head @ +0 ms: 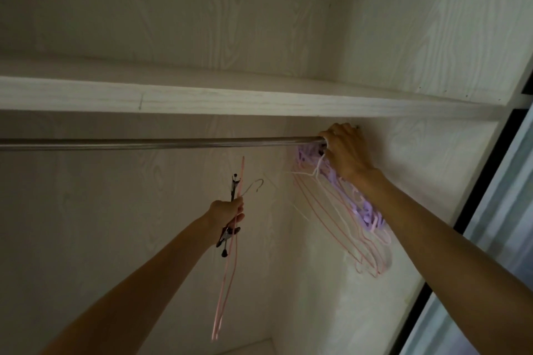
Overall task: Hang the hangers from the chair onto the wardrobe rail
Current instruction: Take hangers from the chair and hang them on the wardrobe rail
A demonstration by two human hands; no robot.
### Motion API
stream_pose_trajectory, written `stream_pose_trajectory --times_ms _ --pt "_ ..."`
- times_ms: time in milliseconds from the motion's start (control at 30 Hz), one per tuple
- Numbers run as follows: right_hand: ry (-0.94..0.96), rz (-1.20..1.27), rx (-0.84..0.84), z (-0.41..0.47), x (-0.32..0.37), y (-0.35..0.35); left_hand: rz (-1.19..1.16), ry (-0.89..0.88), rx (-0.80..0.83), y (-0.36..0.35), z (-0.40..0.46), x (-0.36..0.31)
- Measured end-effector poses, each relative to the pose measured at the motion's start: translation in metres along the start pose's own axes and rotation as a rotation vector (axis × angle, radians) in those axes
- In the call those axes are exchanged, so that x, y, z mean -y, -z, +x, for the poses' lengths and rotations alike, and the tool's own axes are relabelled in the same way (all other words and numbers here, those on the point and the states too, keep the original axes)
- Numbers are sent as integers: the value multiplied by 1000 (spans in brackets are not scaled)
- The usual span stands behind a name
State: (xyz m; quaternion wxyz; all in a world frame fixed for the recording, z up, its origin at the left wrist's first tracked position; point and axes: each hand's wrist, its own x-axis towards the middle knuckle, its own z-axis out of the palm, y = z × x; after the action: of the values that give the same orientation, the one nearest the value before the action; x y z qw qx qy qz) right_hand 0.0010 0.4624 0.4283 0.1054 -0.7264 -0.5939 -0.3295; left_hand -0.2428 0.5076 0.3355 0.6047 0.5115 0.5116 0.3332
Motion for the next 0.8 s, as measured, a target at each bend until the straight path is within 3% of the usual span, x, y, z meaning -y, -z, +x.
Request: stream_pose_trajectory --times_ms 267,367,467,533,667,800 --pt "-40 47 50 0 -13 4 -23 17 29 -1 -4 -1" --pt "-62 153 -46 -8 0 4 -73 9 83 1 -9 -1" --pt "38 382 -157 -39 40 6 -160 16 140 7 -21 5" --pt "37 595 -24 -69 74 4 -174 1 176 12 -28 13" --pt "-259 892 470 -113 114 -23 -16 -80 208 20 -36 28" --pt "-439 1126 537 -129 130 -30 180 -131 254 30 -45 42"
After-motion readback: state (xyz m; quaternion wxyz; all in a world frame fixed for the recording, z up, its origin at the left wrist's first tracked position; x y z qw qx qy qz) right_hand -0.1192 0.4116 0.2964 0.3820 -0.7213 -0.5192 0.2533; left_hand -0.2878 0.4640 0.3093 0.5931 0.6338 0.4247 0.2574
